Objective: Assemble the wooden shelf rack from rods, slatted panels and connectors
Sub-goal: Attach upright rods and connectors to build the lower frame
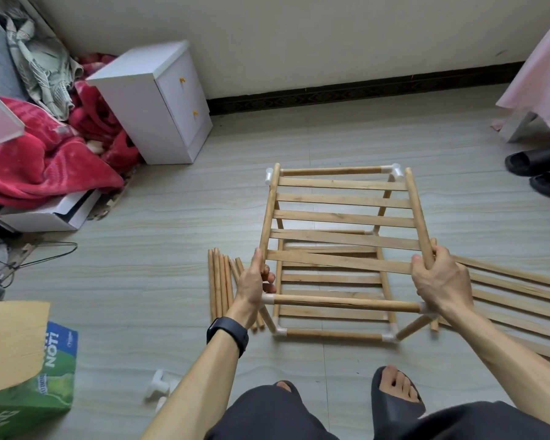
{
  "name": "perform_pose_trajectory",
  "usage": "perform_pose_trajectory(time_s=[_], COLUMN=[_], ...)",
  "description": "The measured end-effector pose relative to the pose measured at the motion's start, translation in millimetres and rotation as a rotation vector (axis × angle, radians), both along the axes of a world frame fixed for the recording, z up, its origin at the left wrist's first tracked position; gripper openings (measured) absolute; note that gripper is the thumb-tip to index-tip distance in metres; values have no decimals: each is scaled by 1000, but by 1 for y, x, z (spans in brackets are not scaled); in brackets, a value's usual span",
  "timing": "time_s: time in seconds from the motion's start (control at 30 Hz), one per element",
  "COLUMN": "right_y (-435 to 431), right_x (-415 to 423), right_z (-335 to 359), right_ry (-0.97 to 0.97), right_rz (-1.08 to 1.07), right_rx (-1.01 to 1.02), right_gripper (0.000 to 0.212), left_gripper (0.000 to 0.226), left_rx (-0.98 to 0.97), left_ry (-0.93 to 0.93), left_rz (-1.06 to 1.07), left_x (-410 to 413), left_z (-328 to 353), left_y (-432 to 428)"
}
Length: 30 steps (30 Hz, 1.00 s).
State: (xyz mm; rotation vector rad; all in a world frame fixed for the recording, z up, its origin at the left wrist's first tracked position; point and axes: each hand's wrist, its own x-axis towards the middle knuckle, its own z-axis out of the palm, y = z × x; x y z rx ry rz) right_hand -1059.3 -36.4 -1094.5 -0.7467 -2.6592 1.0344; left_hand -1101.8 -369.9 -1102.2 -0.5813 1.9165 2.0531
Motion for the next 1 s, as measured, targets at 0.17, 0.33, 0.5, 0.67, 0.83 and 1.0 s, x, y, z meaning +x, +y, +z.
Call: perform_pose_trajectory(time_s=[0.17,0.33,0.5,0.67,0.83,1.0], right_y=[0,0,-1,2,4,2], right_x=[5,7,8,12,7,1], right_z=[-2,-1,-3,-9,-7,0], right_ry=[70,49,72,123,95,52], right_rz=[-12,-15,-17,16,40,35], right_rx=[-5,-2,-2,7,27,18], right_gripper=[11,14,11,10,12,16], left_gripper=[44,48,49,53,50,47], left_rx=[-43,-28,-135,-173,-115,-2], left_ry=[-4,32,33,25,-13,-50], left_rz=[1,126,124,83,119,118], left_x=[3,7,13,17,18,15], left_z=[-7,-5,-9,-8,-4,2], left_y=[-4,5,3,2,5,5])
